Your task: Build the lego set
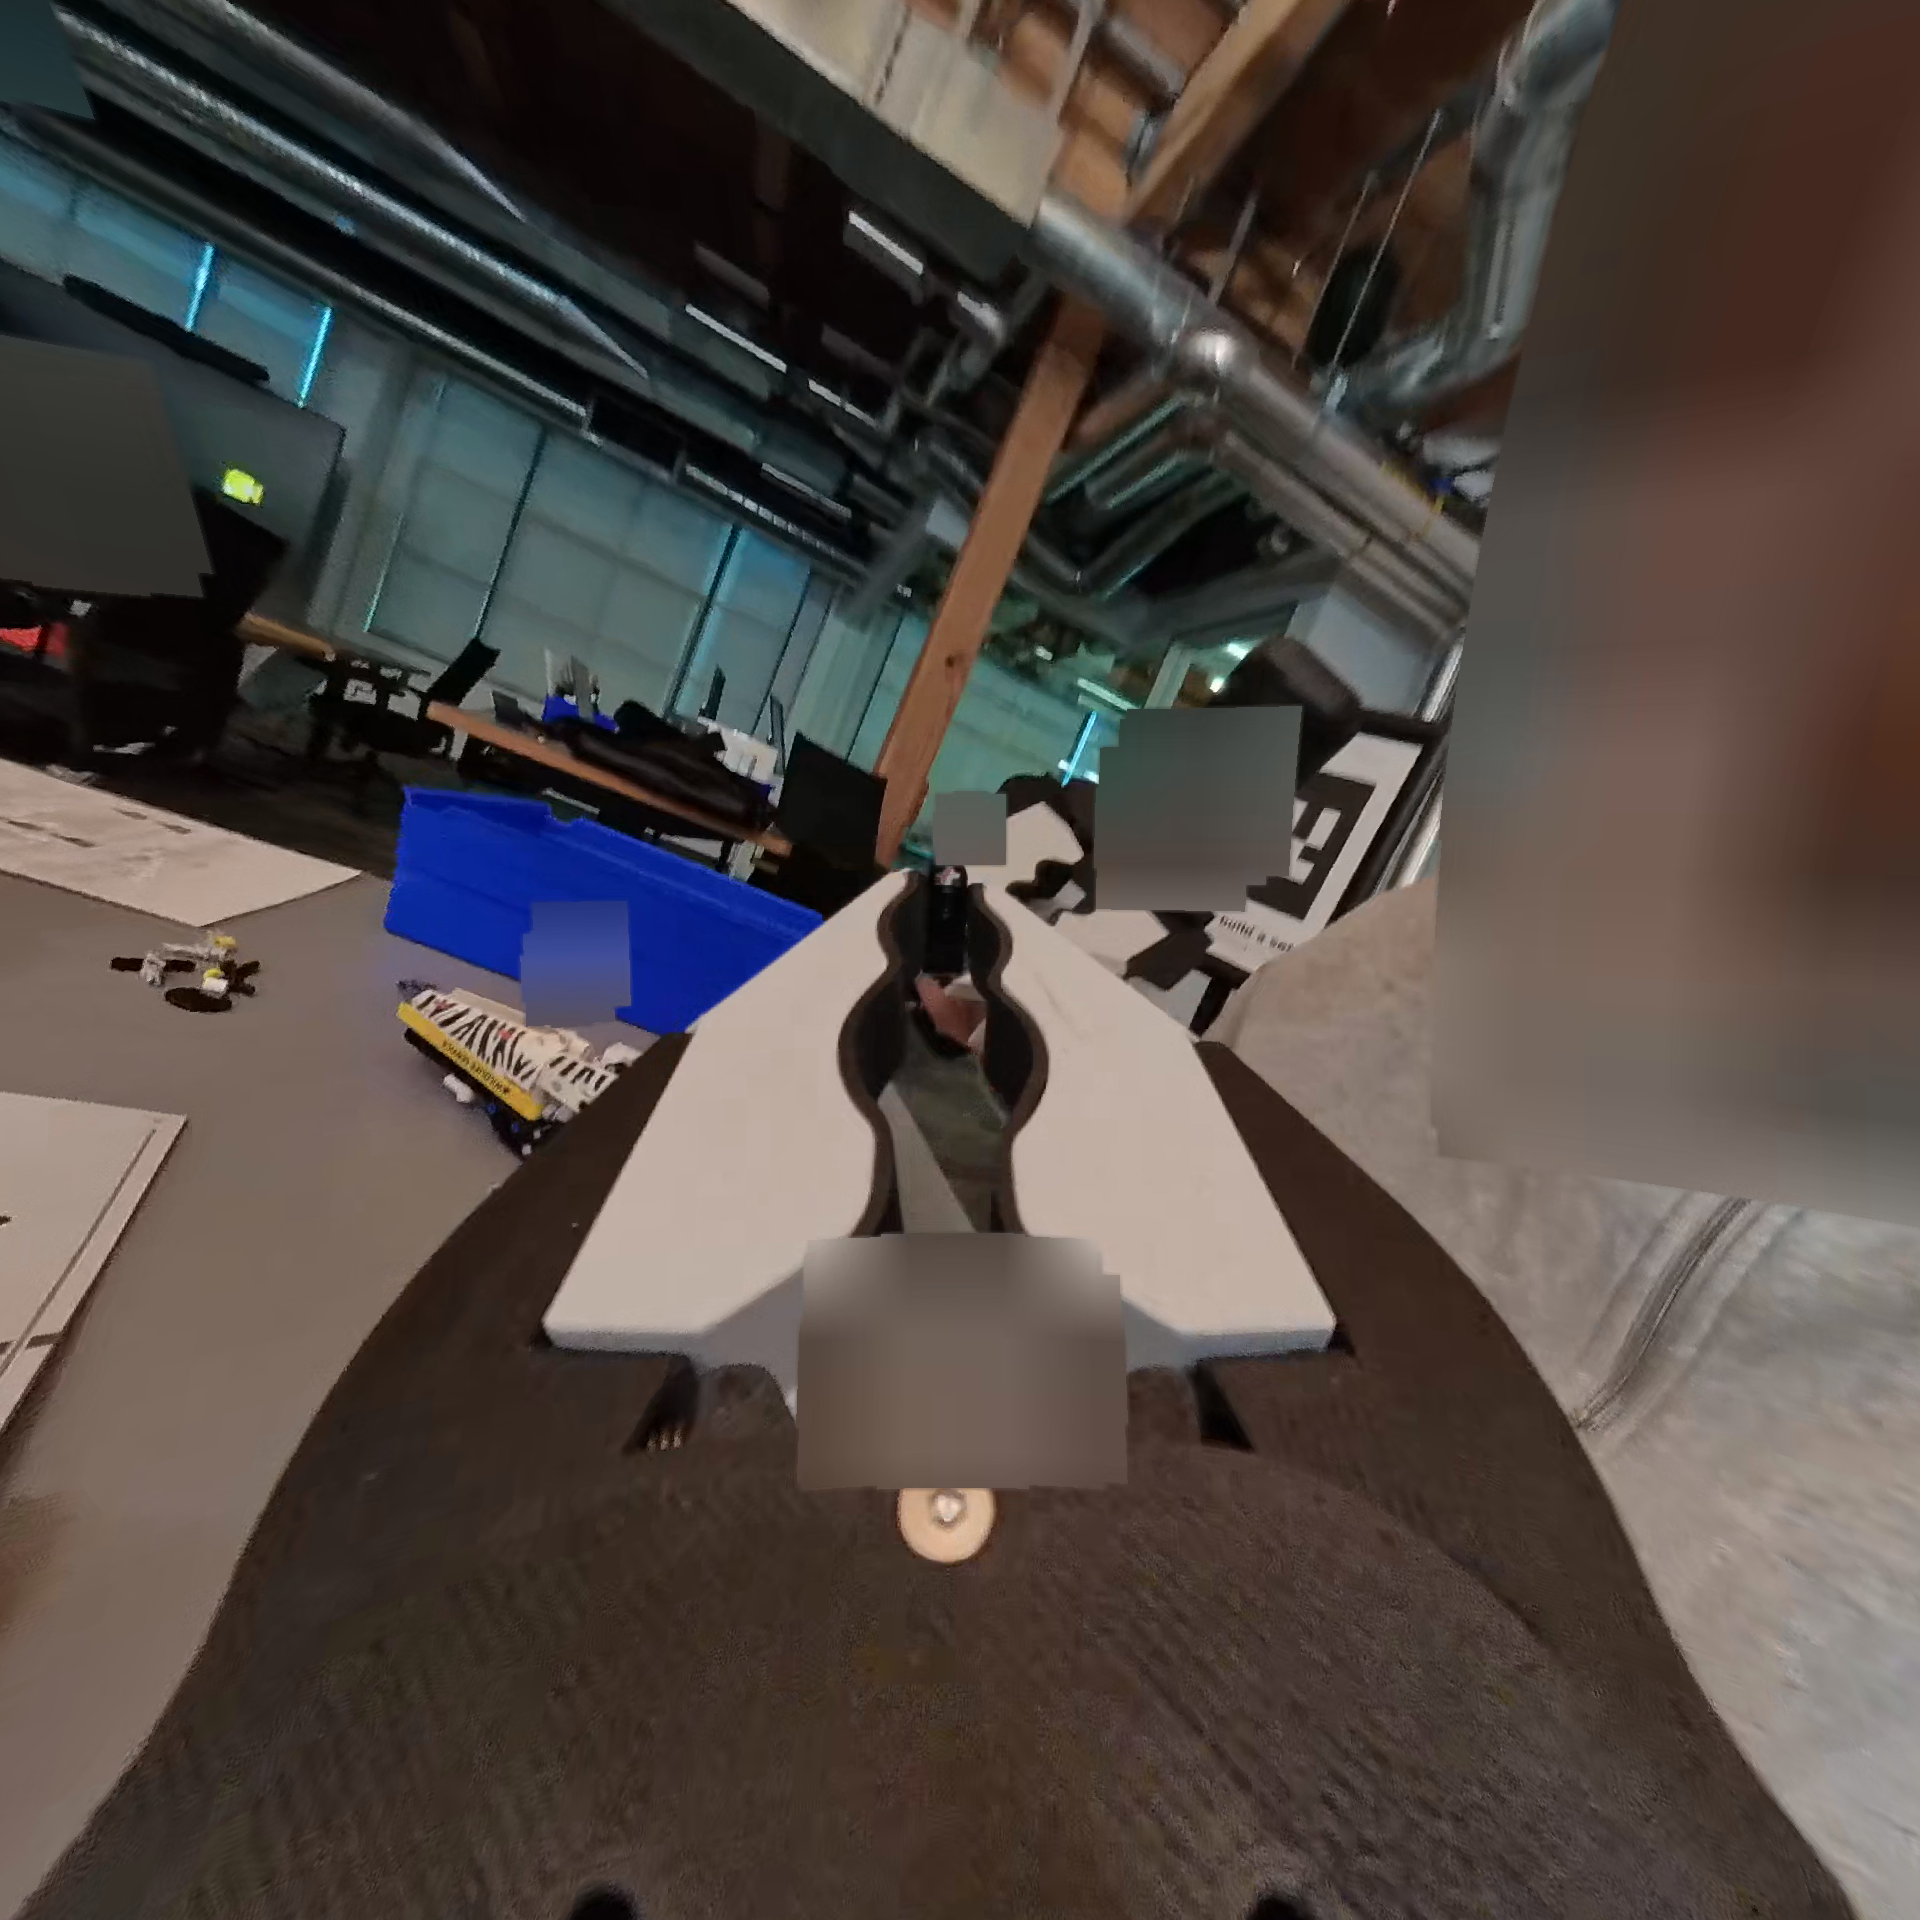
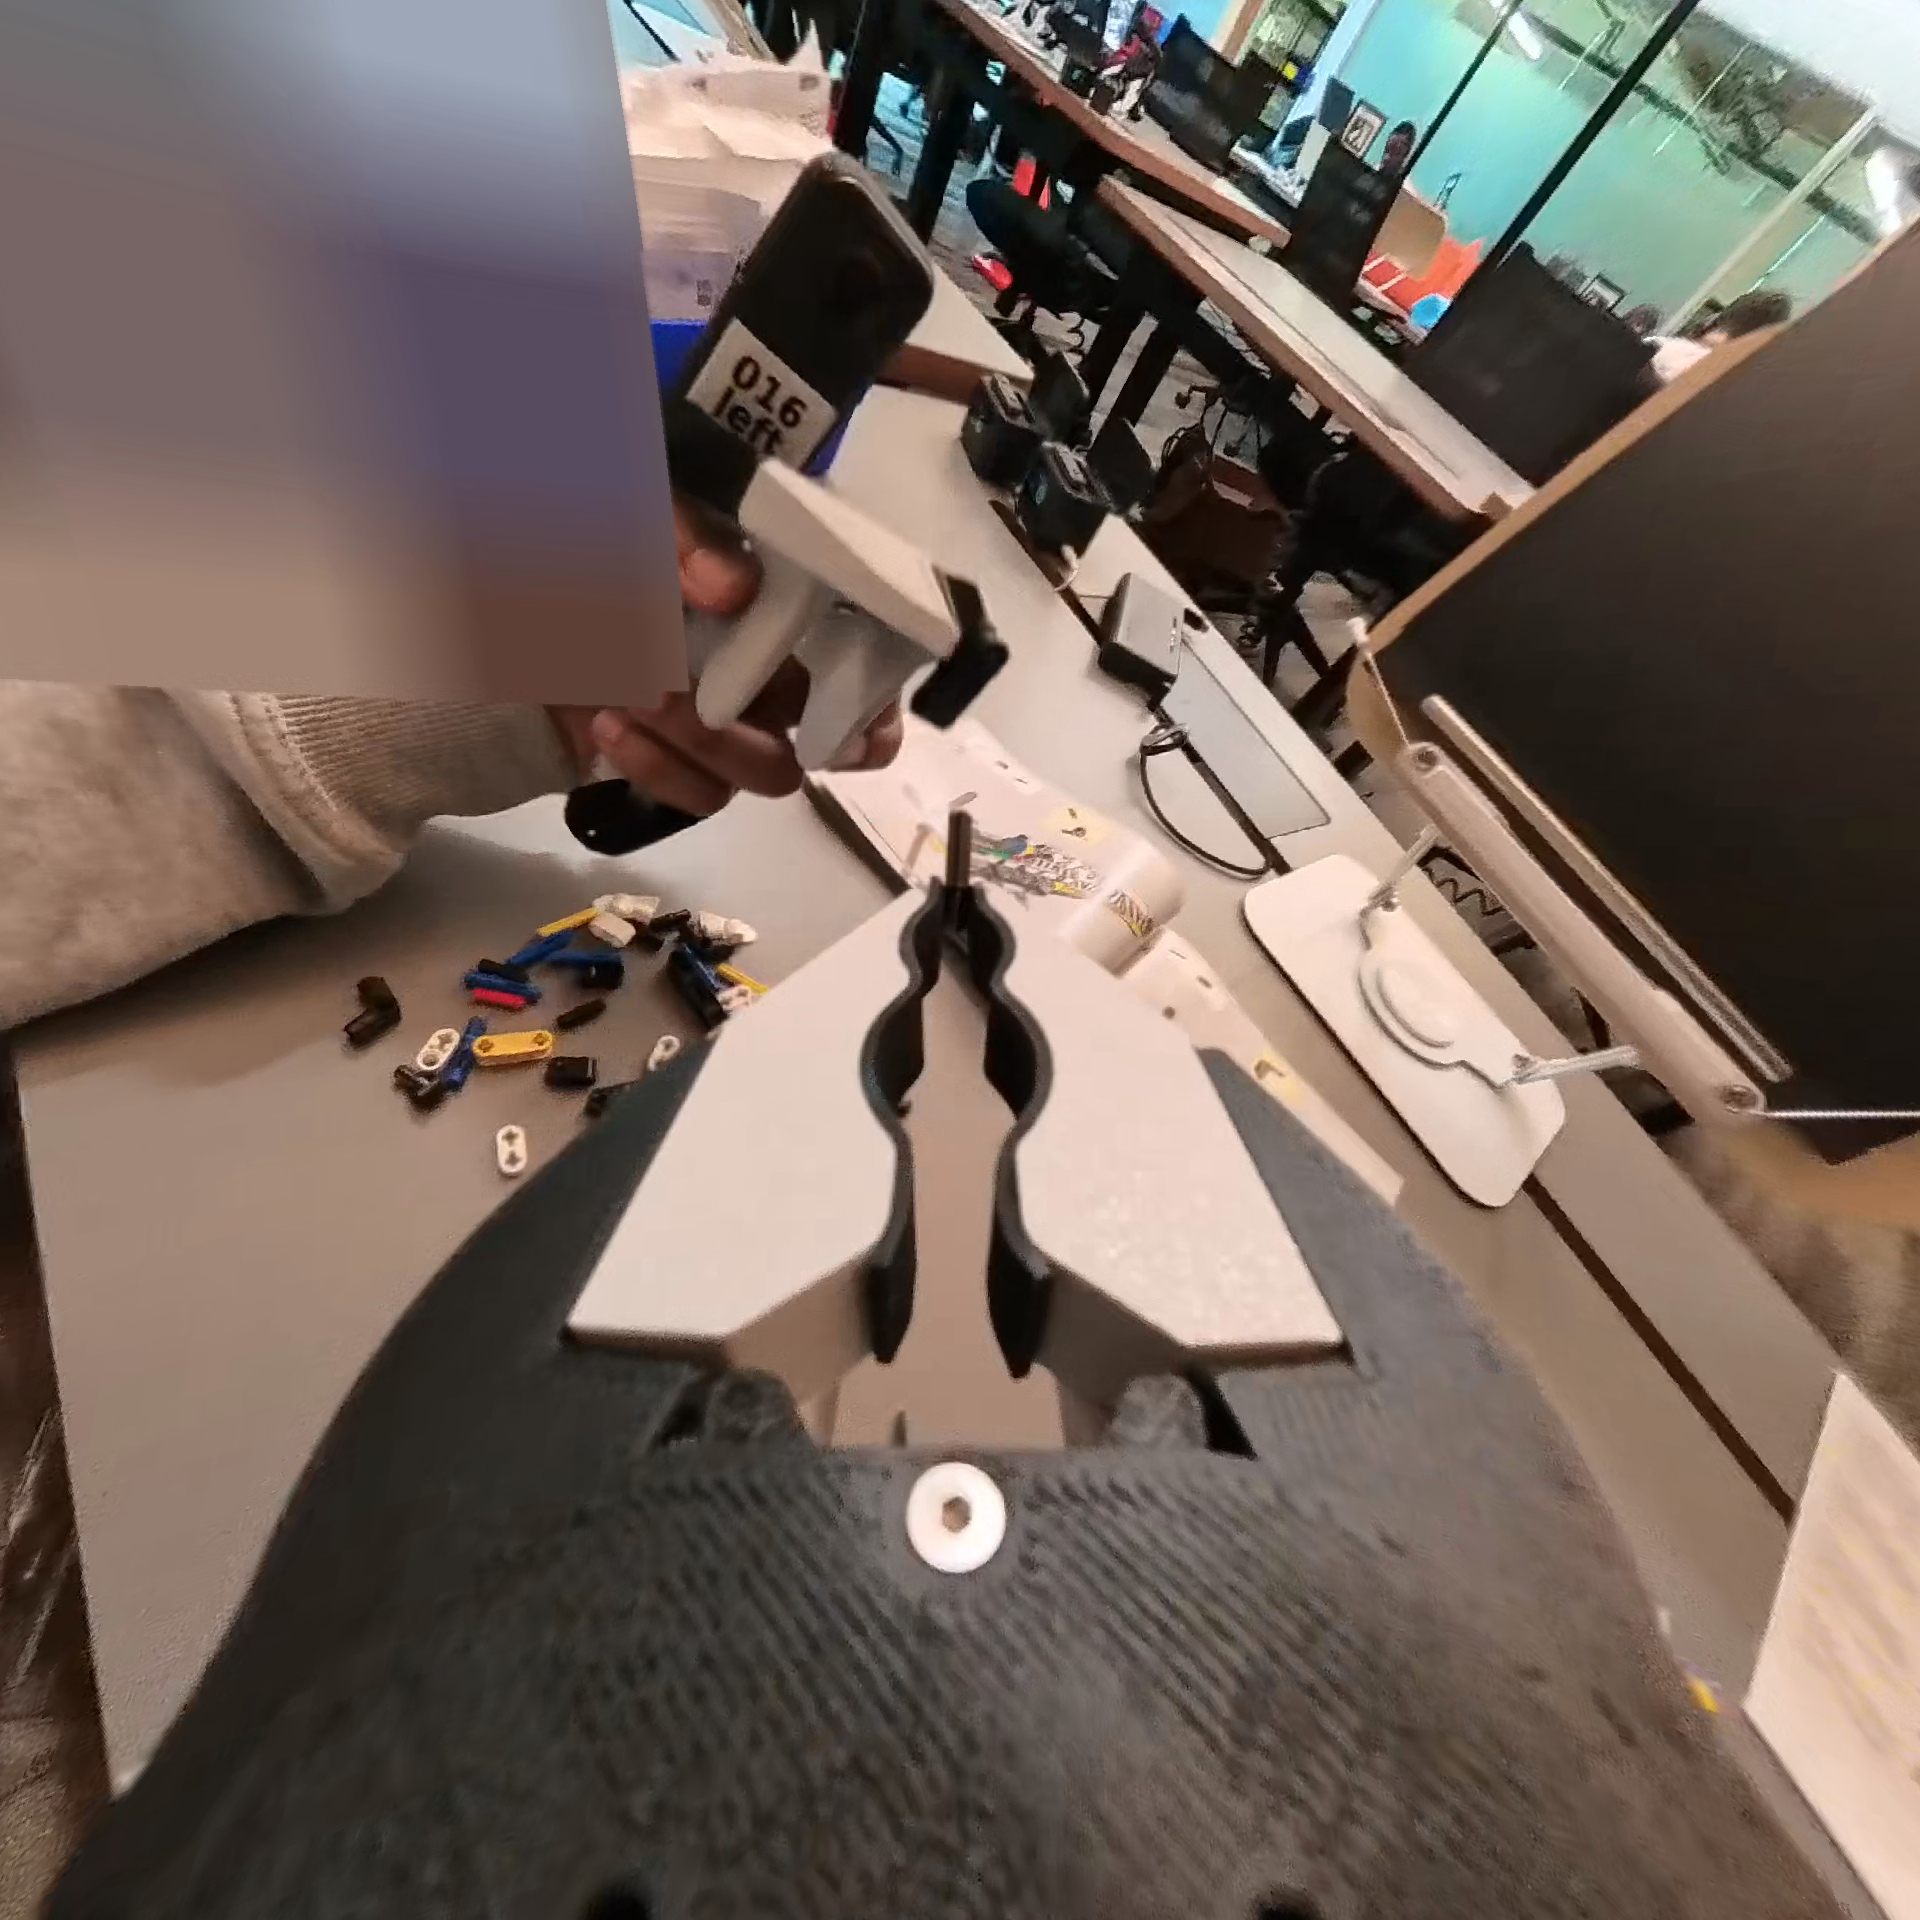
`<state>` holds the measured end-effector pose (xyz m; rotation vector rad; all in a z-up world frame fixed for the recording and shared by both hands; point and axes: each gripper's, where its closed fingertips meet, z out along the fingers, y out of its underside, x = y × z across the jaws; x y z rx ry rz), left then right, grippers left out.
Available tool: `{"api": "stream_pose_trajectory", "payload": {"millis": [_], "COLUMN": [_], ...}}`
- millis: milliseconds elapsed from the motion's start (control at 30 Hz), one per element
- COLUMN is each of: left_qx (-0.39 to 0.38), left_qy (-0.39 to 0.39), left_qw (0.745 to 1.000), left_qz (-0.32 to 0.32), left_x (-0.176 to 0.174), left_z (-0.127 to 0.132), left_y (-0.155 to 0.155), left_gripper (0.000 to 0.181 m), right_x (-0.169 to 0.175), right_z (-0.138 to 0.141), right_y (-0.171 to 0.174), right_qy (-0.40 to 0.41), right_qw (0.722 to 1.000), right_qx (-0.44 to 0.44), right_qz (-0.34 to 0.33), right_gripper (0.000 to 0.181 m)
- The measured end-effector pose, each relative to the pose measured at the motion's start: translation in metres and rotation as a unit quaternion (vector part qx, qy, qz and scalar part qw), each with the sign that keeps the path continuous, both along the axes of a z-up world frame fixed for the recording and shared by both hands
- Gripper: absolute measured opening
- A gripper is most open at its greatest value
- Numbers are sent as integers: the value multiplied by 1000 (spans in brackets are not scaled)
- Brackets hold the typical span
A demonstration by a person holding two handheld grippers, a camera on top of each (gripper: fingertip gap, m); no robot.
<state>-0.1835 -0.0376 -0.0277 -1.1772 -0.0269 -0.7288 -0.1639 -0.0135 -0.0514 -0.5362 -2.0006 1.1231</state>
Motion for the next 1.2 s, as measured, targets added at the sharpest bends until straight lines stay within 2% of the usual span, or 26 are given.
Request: {"api": "stream_pose_trajectory", "payload": {"millis": [33, 267, 467, 667, 900, 1033, 1200], "left_qx": [-8, -41, -58, -92, -115, -110, -66], "left_qy": [9, 72, 88, 98, 102, 107, 89], "left_qw": [1000, 996, 994, 990, 988, 988, 993], "left_qz": [1, -24, -32, -33, -32, -34, -35], "left_x": [2, 25, 31, 32, 32, 34, 33], "left_z": [-2, -14, -20, -32, -40, -39, -25], "left_y": [3, 12, 14, 20, 25, 24, 19], "left_gripper": [4, 4, 4, 4, 4, 4, 4], "right_x": [1, 7, 13, 14, 14, 15, 18], "right_z": [0, 4, -2, -13, -24, -28, -9], "right_y": [-2, -4, -2, 5, 10, 8, 11], "right_qy": [-1, 14, 13, 14, 55, 38, 22], "right_qw": [1000, 1000, 999, 991, 965, 971, 989], "right_qx": [0, 17, 48, 132, 257, 237, 148], "right_qz": [2, 9, 1, -8, -4, 1, -6], "right_gripper": [2, 2, 2, 2, 2, 2, 2]}}
